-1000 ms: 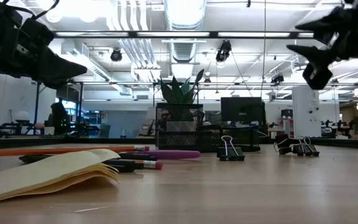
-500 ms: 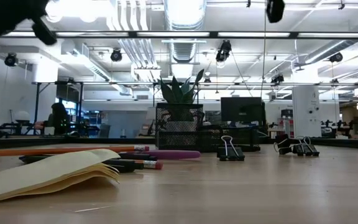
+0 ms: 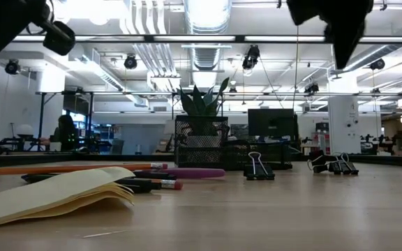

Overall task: Pick and place office supplies into organizer
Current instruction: Put the top right black clip into the black organizer

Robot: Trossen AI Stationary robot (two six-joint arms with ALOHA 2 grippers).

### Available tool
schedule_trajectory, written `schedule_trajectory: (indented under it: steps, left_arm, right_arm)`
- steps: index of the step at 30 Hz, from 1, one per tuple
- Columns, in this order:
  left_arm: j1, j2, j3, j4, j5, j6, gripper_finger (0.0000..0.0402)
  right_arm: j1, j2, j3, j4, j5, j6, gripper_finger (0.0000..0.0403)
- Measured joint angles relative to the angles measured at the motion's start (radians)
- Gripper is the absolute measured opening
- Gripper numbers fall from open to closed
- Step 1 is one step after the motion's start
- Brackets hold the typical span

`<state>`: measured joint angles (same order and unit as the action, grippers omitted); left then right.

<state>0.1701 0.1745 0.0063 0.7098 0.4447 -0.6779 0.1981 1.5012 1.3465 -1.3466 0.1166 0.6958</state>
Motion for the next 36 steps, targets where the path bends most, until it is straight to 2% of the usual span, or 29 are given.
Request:
schedule_trajectory:
  steps: [3, 7, 12, 18, 22, 25, 30, 36]
  left_arm:
    - [0.000, 0.001, 0.000, -0.068, 0.046, 0.011, 0.0000]
    - [0.000, 0.002, 0.000, -0.201, 0.048, 0.045, 0.0000]
    - [0.000, 0.010, 0.000, -0.313, 0.015, 0.093, 0.0000]
    - [0.000, 0.040, 0.000, -0.309, -0.077, 0.140, 0.0000]
    - [0.000, 0.059, 0.000, -0.310, -0.163, 0.141, 0.0000]
    - [0.000, 0.069, 0.000, -0.310, -0.196, 0.139, 0.0000]
    - [0.000, 0.067, 0.000, -0.308, -0.201, 0.136, 0.0000]
    - [0.000, 0.067, 0.004, -0.307, -0.202, 0.135, 0.0000]
  right_arm:
    - [0.031, 0.098, -0.001, 0.001, 0.088, -0.136, 0.0174]
    - [0.029, 0.225, -0.050, 0.041, 0.135, -0.354, 0.0203]
    - [0.025, 0.264, -0.111, 0.223, 0.145, -0.552, 0.0236]
    - [-0.018, 0.177, -0.248, 0.368, 0.046, -0.569, 0.0264]
    - [-0.062, 0.137, -0.324, 0.405, 0.033, -0.546, 0.0273]
    - [-0.089, 0.114, -0.372, 0.504, 0.029, -0.521, 0.0273]
    - [-0.115, 0.123, -0.441, 0.630, -0.065, -0.512, 0.0262]
    - [-0.117, 0.149, -0.478, 0.681, -0.065, -0.512, 0.0244]
